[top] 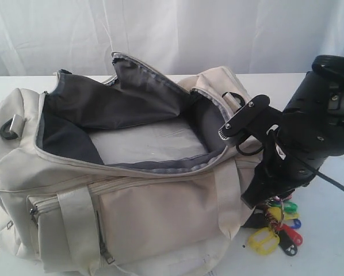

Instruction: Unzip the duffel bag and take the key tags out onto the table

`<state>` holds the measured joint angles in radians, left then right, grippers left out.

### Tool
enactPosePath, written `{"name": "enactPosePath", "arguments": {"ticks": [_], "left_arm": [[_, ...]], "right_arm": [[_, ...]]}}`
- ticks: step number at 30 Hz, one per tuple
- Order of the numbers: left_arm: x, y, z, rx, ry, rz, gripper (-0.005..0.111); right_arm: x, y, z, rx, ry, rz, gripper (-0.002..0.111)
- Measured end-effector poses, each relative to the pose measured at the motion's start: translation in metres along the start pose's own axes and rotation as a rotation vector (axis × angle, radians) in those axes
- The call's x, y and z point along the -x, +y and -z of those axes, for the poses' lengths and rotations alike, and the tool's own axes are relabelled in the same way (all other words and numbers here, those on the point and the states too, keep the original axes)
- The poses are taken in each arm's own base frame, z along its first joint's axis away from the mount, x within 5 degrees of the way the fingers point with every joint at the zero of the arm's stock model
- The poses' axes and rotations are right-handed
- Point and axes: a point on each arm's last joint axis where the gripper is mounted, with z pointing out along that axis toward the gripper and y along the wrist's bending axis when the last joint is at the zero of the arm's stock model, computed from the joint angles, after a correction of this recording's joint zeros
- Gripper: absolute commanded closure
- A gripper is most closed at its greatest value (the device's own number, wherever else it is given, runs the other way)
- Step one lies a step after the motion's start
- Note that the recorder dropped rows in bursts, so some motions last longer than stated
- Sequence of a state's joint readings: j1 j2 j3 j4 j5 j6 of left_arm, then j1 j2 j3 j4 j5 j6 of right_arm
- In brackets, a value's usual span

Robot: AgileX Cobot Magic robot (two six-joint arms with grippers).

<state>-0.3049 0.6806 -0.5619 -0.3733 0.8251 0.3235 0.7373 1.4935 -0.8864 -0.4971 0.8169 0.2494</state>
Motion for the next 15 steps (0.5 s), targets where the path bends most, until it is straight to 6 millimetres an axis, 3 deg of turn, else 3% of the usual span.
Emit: {"name": "enactPosePath", "arguments": {"ticks": [5, 15], "left_arm": [[0.000, 0.000, 0.000, 0.000, 0.000, 0.000, 0.107], [0.000, 0.000, 0.000, 0.000, 0.000, 0.000, 0.107]], "right_arm": [[-0.001, -0.004, 0.010, -0.005, -0.032, -0.023, 0.052], [-0.017, -0.018, 0.067, 0.044, -0.218, -0.176, 0.053]]}}
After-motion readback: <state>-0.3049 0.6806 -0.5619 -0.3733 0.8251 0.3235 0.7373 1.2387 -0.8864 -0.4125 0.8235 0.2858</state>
